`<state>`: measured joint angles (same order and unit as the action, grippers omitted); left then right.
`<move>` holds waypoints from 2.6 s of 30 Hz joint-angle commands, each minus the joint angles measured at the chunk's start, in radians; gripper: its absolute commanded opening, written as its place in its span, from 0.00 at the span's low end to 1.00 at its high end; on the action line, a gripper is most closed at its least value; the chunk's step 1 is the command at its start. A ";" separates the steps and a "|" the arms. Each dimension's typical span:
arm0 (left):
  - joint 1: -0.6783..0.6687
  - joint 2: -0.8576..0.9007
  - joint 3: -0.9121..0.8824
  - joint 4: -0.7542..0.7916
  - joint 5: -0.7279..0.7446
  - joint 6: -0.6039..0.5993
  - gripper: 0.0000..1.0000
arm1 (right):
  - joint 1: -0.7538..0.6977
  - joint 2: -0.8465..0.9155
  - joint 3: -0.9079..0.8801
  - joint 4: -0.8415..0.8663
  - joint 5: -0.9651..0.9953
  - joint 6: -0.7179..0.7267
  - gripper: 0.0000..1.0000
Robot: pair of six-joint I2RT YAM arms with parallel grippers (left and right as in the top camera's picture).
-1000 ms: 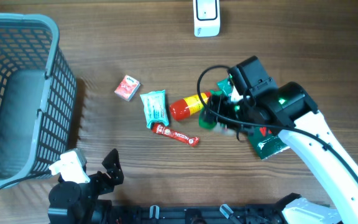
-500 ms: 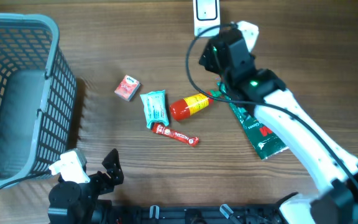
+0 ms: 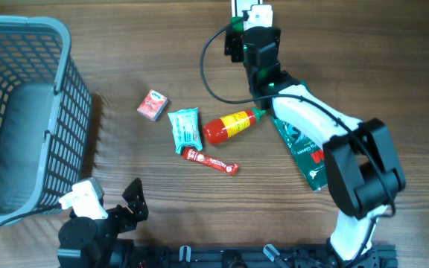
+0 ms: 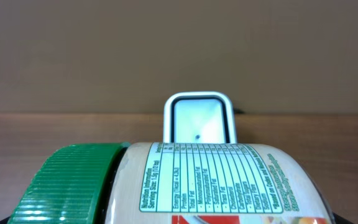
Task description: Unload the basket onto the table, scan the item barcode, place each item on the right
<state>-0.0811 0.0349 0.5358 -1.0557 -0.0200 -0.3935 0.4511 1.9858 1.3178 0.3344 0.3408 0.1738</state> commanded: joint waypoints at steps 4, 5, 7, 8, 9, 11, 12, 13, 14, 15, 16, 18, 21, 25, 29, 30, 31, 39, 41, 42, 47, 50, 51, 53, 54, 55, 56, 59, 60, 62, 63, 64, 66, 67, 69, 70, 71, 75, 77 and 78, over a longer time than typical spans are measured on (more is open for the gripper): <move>0.006 0.001 -0.001 0.002 0.004 0.020 1.00 | -0.063 0.203 0.224 0.088 -0.159 -0.040 0.69; 0.006 0.001 -0.001 0.002 0.004 0.020 1.00 | -0.063 0.266 0.306 0.071 -0.160 -0.043 0.69; 0.006 0.001 -0.001 0.002 0.004 0.020 1.00 | -0.063 0.352 0.422 0.045 -0.160 -0.043 0.69; 0.006 0.001 -0.001 0.002 0.004 0.020 1.00 | -0.063 0.381 0.457 0.038 -0.160 -0.039 0.69; 0.006 0.001 -0.001 0.002 0.004 0.020 1.00 | -0.064 0.401 0.483 0.031 -0.160 -0.036 0.68; 0.006 0.001 -0.001 0.002 0.004 0.020 1.00 | -0.068 0.437 0.504 0.050 -0.159 -0.032 0.67; 0.006 0.001 -0.001 0.002 0.004 0.020 1.00 | -0.069 0.446 0.504 0.062 -0.159 -0.032 0.68; 0.006 0.001 -0.001 0.002 0.004 0.020 1.00 | -0.071 0.448 0.504 0.062 -0.159 -0.033 0.68; 0.006 0.001 -0.001 0.002 0.004 0.020 1.00 | -0.074 0.448 0.504 0.063 -0.159 -0.038 0.67; 0.006 0.001 -0.001 0.002 0.004 0.020 1.00 | -0.075 0.448 0.505 0.068 -0.157 -0.043 0.67; 0.006 0.001 -0.001 0.002 0.004 0.019 1.00 | -0.077 0.447 0.506 0.070 -0.145 -0.043 0.67; 0.006 0.001 -0.001 0.002 0.004 0.020 1.00 | -0.084 0.417 0.516 0.030 -0.107 -0.040 0.63; 0.006 0.001 -0.001 0.002 0.004 0.020 1.00 | -0.122 0.324 0.516 -0.085 -0.087 -0.039 0.59; 0.006 0.001 -0.001 0.002 0.004 0.020 1.00 | -0.256 0.175 0.516 -0.303 0.011 -0.040 0.60; 0.006 0.001 -0.001 0.002 0.004 0.020 1.00 | -0.475 0.154 0.512 -0.533 0.079 -0.030 0.62; 0.006 0.001 -0.001 0.002 0.004 0.020 1.00 | -0.522 0.161 0.506 -0.570 0.079 -0.011 0.62; 0.006 0.001 -0.001 0.002 0.004 0.020 1.00 | -0.630 0.175 0.496 -0.642 0.078 0.017 0.63; 0.006 0.001 -0.001 0.002 0.004 0.020 1.00 | -1.018 0.285 0.381 -0.688 0.027 0.039 0.63; 0.006 0.001 -0.001 0.002 0.004 0.020 1.00 | -1.091 0.319 0.375 -0.702 0.026 0.040 0.64; 0.006 0.001 -0.001 0.002 0.004 0.020 1.00 | -1.122 0.330 0.375 -0.709 0.026 0.042 0.64; 0.006 0.001 -0.001 0.002 0.004 0.020 1.00 | -1.196 0.318 0.377 -0.726 0.025 0.072 1.00; 0.006 0.001 -0.001 0.002 0.004 0.020 1.00 | -1.194 0.249 0.380 -0.745 -0.014 0.151 1.00; 0.006 0.001 -0.001 0.002 0.004 0.020 1.00 | -1.191 0.208 0.380 -0.748 -0.035 0.179 1.00; 0.006 0.001 -0.001 0.002 0.004 0.020 1.00 | -1.178 0.102 0.380 -0.762 -0.074 0.255 1.00; 0.006 0.001 -0.001 0.002 0.004 0.020 1.00 | -1.168 0.030 0.380 -0.773 -0.105 0.303 0.99; 0.006 0.001 -0.001 0.002 0.004 0.020 1.00 | -1.159 -0.035 0.380 -0.788 -0.136 0.343 1.00; 0.006 0.001 -0.001 0.002 0.004 0.020 1.00 | -1.150 -0.099 0.380 -0.809 -0.171 0.388 1.00; 0.006 0.001 -0.001 0.002 0.004 0.020 1.00 | -1.118 -0.288 0.380 -0.911 -0.386 0.529 1.00; 0.006 0.001 -0.001 0.002 0.004 0.020 1.00 | -1.106 -0.332 0.380 -0.932 -0.466 0.535 1.00; 0.006 0.001 -0.001 0.002 0.004 0.020 1.00 | -1.049 -0.430 0.380 -0.948 -0.665 0.521 1.00; 0.006 0.001 -0.001 0.002 0.004 0.020 1.00 | -0.996 -0.474 0.380 -0.931 -0.736 0.458 1.00; 0.006 0.001 -0.001 0.002 0.004 0.020 1.00 | -0.946 -0.501 0.380 -0.920 -0.760 0.394 1.00; 0.006 0.001 -0.001 0.002 0.004 0.020 1.00 | -0.845 -0.534 0.380 -0.929 -0.760 0.294 1.00; 0.006 0.001 -0.001 0.002 0.004 0.020 1.00 | -0.751 -0.546 0.380 -0.967 -0.760 0.243 1.00; 0.006 0.001 -0.001 0.002 0.004 0.020 1.00 | -0.596 -0.536 0.380 -1.069 -0.747 0.282 1.00; 0.006 0.001 -0.001 0.002 0.004 0.020 1.00 | -0.527 -0.523 0.380 -1.144 -0.711 0.362 1.00; 0.006 0.001 -0.001 0.002 0.004 0.020 1.00 | -0.463 -0.504 0.380 -1.230 -0.660 0.477 1.00; 0.006 0.001 -0.001 0.002 0.004 0.020 1.00 | -0.248 -0.371 0.375 -1.462 -0.608 0.903 1.00; 0.006 0.001 -0.001 0.002 0.004 0.020 1.00 | -0.172 -0.291 0.375 -1.446 -0.610 0.900 1.00; 0.006 0.001 -0.001 0.002 0.004 0.020 1.00 | -0.140 -0.251 0.375 -1.450 -0.619 0.903 1.00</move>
<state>-0.0811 0.0349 0.5358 -1.0554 -0.0200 -0.3935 0.2253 1.6249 1.6943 -1.1137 -0.2985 0.9295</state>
